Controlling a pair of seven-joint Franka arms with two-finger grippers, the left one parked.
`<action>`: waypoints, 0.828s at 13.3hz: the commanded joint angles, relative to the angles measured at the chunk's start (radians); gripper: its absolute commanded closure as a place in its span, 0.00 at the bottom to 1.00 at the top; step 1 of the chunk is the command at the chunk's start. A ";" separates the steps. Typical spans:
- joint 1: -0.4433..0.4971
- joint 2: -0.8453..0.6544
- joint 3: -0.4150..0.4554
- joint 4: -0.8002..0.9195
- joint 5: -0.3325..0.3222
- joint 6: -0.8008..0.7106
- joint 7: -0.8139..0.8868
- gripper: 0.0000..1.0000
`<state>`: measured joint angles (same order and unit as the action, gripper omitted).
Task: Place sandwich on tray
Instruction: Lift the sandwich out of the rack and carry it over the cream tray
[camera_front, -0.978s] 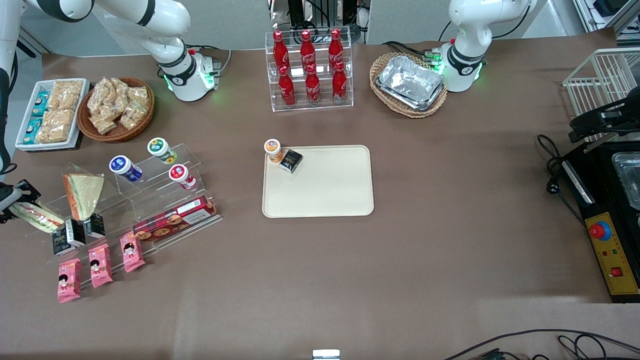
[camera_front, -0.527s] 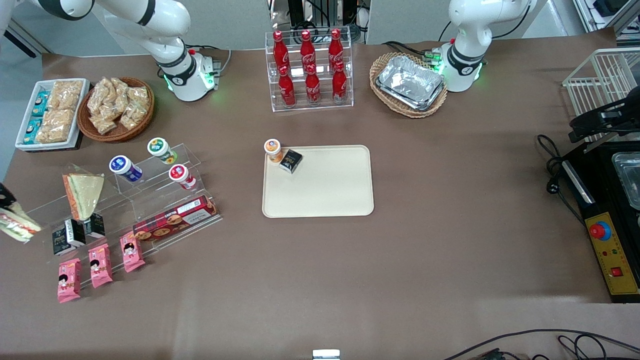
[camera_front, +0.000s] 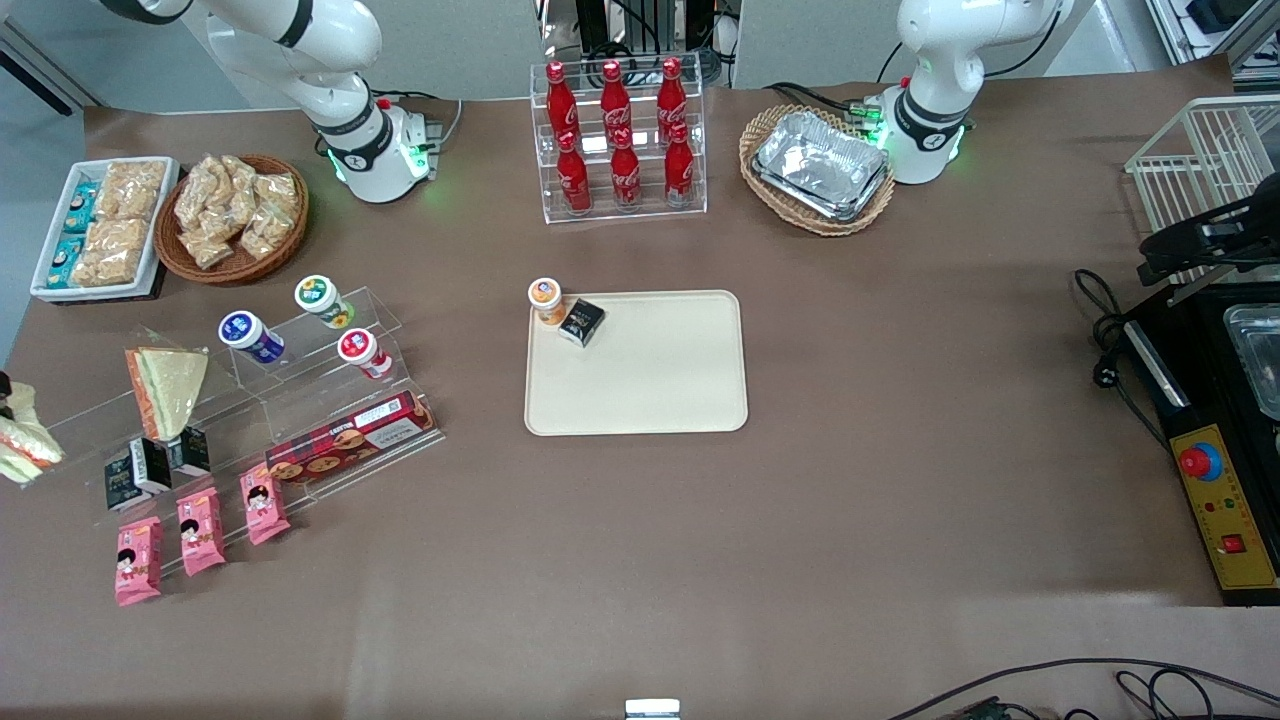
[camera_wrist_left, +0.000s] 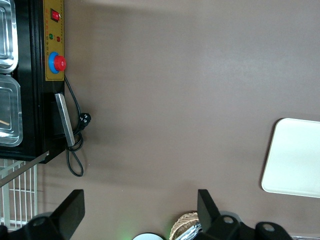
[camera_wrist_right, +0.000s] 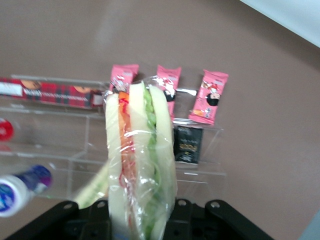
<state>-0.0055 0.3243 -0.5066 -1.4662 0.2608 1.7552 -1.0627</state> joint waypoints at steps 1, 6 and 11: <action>0.119 -0.051 0.003 0.007 -0.034 -0.081 0.322 1.00; 0.388 -0.076 0.002 0.007 -0.034 -0.102 0.856 1.00; 0.662 -0.068 0.003 0.007 -0.032 -0.073 1.519 1.00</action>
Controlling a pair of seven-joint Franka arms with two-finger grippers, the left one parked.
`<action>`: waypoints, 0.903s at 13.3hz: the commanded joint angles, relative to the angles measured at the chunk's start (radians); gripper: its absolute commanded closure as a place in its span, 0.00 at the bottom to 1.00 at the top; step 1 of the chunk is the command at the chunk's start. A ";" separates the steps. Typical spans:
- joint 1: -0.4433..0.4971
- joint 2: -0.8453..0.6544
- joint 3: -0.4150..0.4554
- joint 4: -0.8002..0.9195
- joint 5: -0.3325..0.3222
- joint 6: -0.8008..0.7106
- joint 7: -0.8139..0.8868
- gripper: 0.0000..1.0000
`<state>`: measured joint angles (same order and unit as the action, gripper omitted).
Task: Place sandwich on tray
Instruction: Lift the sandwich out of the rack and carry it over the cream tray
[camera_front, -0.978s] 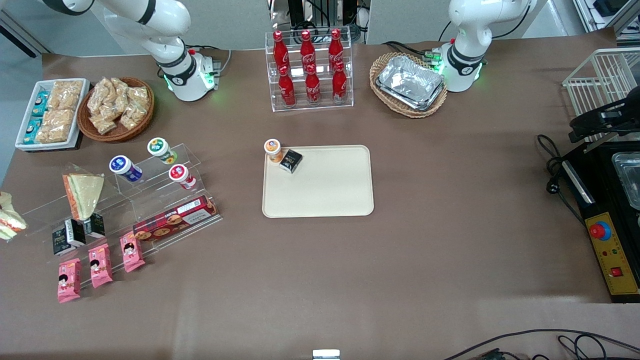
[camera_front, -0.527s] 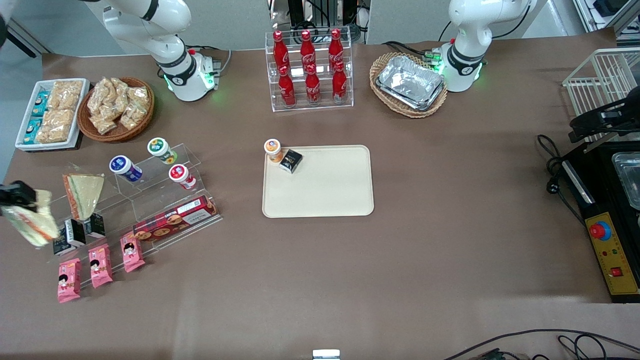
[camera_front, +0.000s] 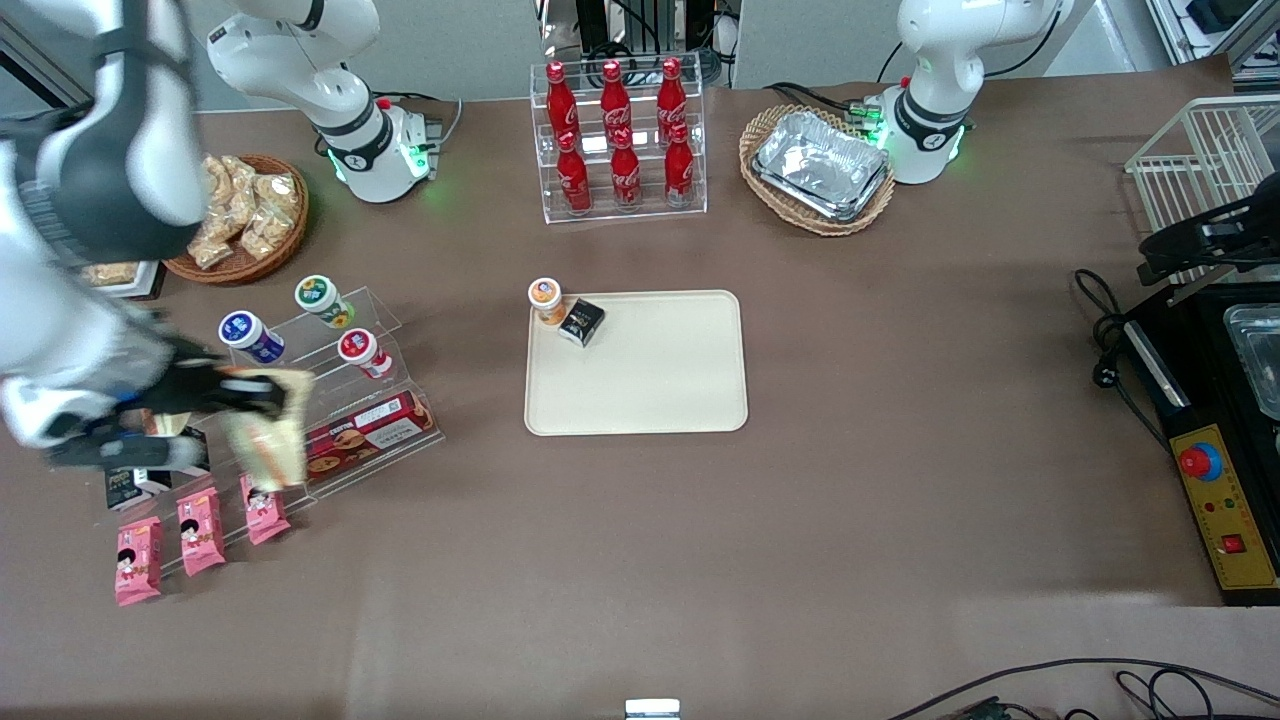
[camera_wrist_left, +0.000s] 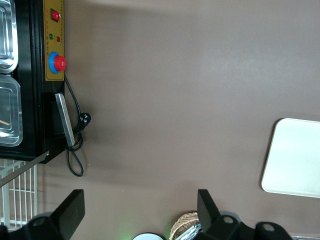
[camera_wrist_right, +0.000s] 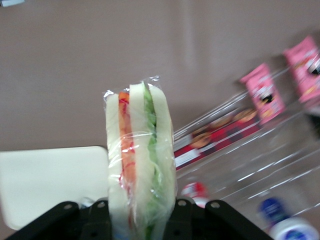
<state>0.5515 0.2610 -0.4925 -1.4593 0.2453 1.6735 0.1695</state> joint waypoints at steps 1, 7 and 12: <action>0.134 0.001 -0.008 0.001 -0.015 0.035 0.388 1.00; 0.326 0.138 -0.003 -0.001 -0.014 0.182 0.920 1.00; 0.429 0.289 -0.001 -0.006 0.005 0.378 1.292 1.00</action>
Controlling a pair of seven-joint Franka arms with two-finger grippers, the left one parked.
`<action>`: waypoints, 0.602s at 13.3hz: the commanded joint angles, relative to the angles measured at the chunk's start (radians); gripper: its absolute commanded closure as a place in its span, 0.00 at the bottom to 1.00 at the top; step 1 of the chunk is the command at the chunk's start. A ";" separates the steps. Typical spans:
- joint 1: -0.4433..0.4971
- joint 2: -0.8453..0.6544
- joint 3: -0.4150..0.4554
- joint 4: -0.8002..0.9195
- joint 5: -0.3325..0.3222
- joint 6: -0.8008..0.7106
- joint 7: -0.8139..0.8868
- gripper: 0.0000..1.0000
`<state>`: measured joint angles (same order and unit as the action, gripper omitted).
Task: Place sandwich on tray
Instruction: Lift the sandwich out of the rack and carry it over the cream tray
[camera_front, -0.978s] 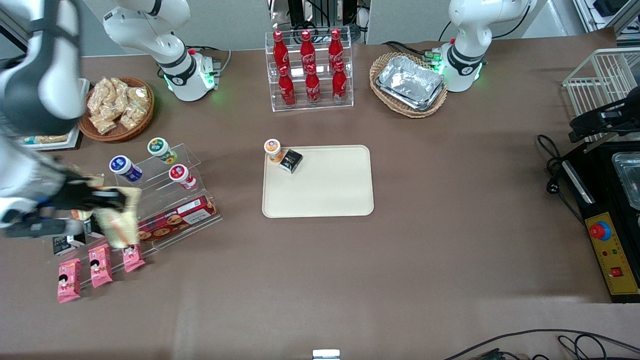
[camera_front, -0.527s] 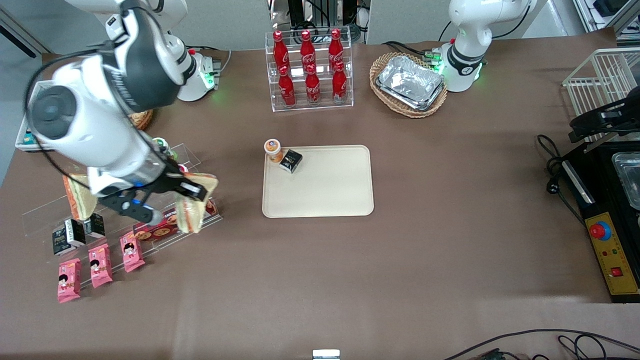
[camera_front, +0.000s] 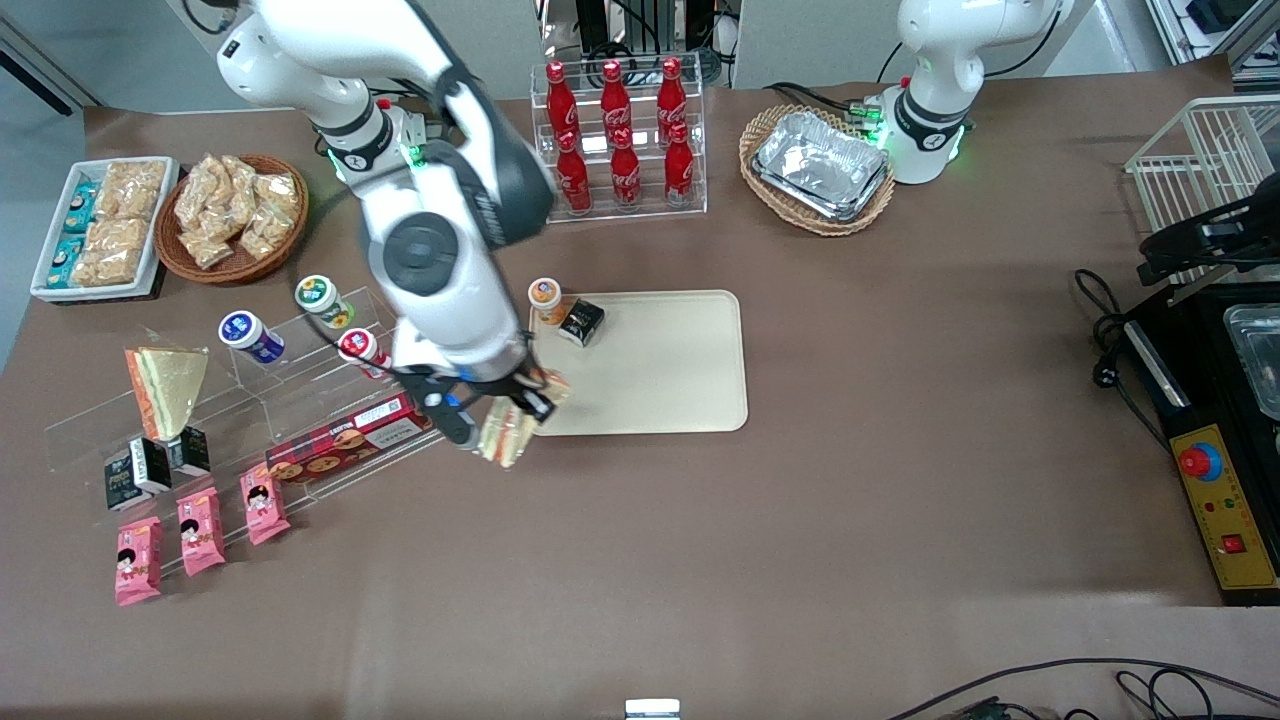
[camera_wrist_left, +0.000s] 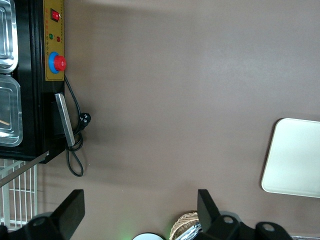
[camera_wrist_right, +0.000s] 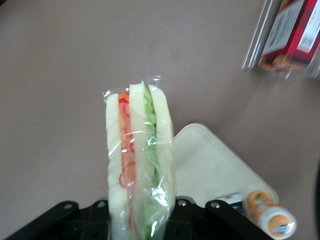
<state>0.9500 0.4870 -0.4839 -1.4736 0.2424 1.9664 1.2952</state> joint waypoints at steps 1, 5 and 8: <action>0.044 0.080 -0.009 0.001 0.017 0.119 0.230 1.00; 0.073 0.134 0.037 -0.077 0.040 0.253 0.426 1.00; 0.134 0.128 0.037 -0.178 0.047 0.399 0.577 1.00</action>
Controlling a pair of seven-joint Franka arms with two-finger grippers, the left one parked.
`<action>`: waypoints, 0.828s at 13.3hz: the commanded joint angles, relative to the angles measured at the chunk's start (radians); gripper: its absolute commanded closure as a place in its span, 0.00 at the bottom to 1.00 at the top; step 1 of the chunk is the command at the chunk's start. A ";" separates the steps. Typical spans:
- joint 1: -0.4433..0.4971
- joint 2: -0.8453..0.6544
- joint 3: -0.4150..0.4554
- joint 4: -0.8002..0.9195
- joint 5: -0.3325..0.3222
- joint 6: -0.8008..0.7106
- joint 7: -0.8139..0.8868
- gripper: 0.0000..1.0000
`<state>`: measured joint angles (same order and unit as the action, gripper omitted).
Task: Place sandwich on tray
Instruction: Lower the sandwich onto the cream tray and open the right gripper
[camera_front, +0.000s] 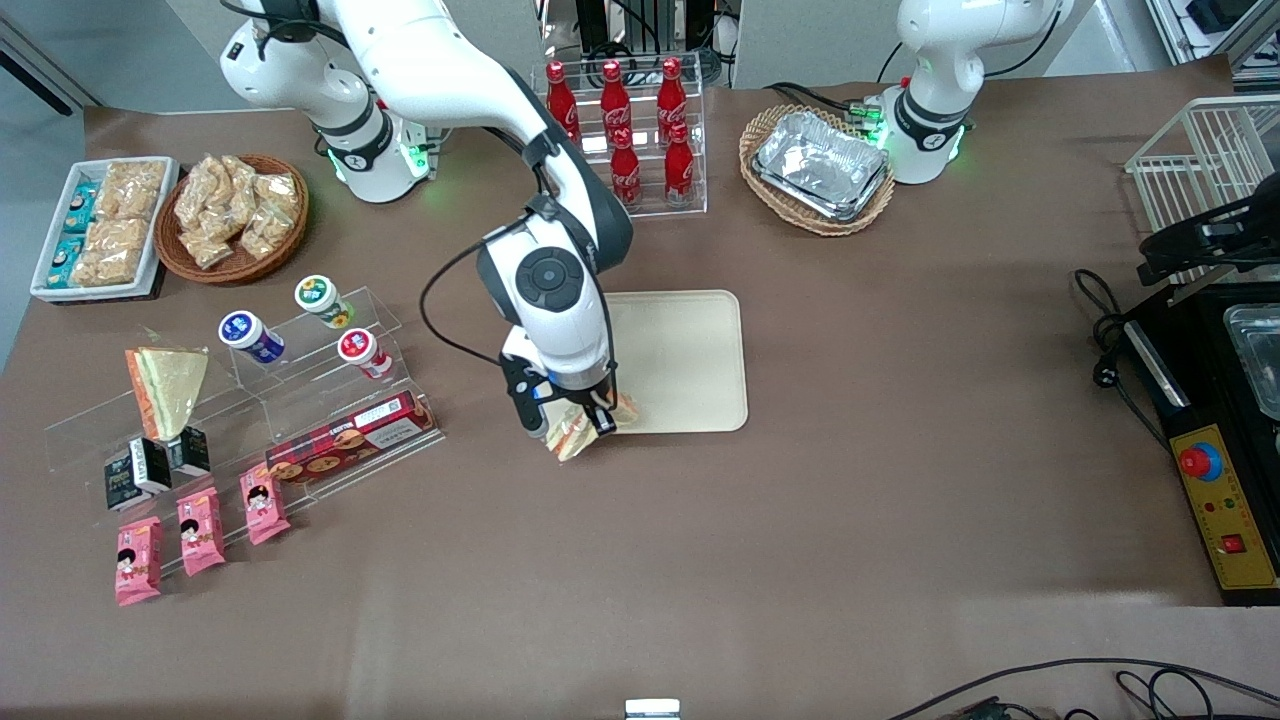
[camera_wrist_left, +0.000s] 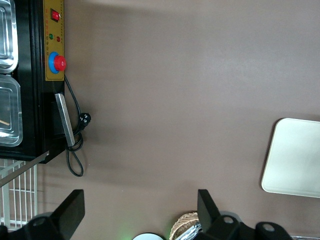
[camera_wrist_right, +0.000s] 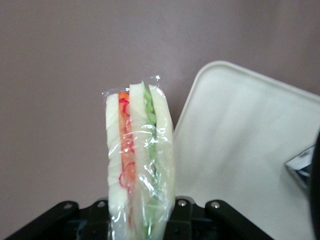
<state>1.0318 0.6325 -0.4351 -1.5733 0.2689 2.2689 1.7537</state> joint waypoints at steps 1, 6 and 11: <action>0.057 -0.014 -0.011 -0.079 0.021 0.098 0.166 1.00; 0.123 -0.007 -0.010 -0.171 0.035 0.161 0.289 1.00; 0.143 0.042 -0.010 -0.171 0.073 0.253 0.405 1.00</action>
<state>1.1596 0.6602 -0.4322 -1.7456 0.2968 2.4733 2.1199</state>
